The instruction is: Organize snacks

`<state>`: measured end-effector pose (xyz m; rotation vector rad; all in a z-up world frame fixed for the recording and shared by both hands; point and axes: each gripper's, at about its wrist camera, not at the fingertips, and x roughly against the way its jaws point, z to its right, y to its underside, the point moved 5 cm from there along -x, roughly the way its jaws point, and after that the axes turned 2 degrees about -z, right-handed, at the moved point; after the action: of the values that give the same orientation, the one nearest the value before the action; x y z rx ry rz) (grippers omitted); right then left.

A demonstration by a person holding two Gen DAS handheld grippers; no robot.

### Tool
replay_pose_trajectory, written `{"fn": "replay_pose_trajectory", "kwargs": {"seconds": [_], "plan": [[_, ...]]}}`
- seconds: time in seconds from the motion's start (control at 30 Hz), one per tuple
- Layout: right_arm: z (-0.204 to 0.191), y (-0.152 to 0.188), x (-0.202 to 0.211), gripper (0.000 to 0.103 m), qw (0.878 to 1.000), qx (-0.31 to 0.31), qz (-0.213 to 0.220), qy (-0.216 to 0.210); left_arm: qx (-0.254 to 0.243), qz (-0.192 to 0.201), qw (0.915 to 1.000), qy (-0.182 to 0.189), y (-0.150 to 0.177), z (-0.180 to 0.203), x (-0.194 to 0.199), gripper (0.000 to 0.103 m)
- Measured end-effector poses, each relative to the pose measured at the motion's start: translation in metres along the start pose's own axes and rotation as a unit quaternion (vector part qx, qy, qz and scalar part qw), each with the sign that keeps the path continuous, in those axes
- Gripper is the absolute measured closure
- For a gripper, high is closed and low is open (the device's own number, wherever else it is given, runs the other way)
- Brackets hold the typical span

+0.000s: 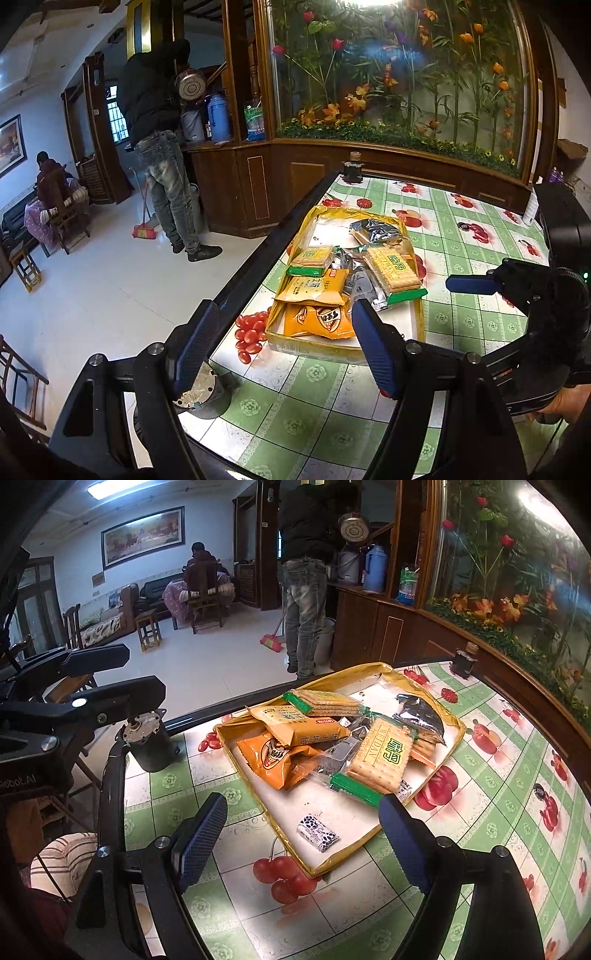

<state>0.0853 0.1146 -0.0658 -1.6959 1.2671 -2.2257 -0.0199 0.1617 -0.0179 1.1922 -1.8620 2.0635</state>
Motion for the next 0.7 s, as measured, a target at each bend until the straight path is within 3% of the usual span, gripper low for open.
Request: {"fn": "replay_pose_trajectory", "kwargs": {"seconds": [0.37, 0.7], "plan": [[0.0053, 0.001, 0.0052, 0.018, 1.0, -0.009, 0.011, 0.01, 0.007, -0.008, 0.9997, 0.022, 0.0026, 0.0008, 0.0024, 0.028], [0.0049, 0.0011, 0.0069, 0.017, 1.0, -0.006, 0.012, 0.014, -0.003, -0.012, 0.9997, 0.021, 0.008, 0.0031, 0.0021, 0.028]]}}
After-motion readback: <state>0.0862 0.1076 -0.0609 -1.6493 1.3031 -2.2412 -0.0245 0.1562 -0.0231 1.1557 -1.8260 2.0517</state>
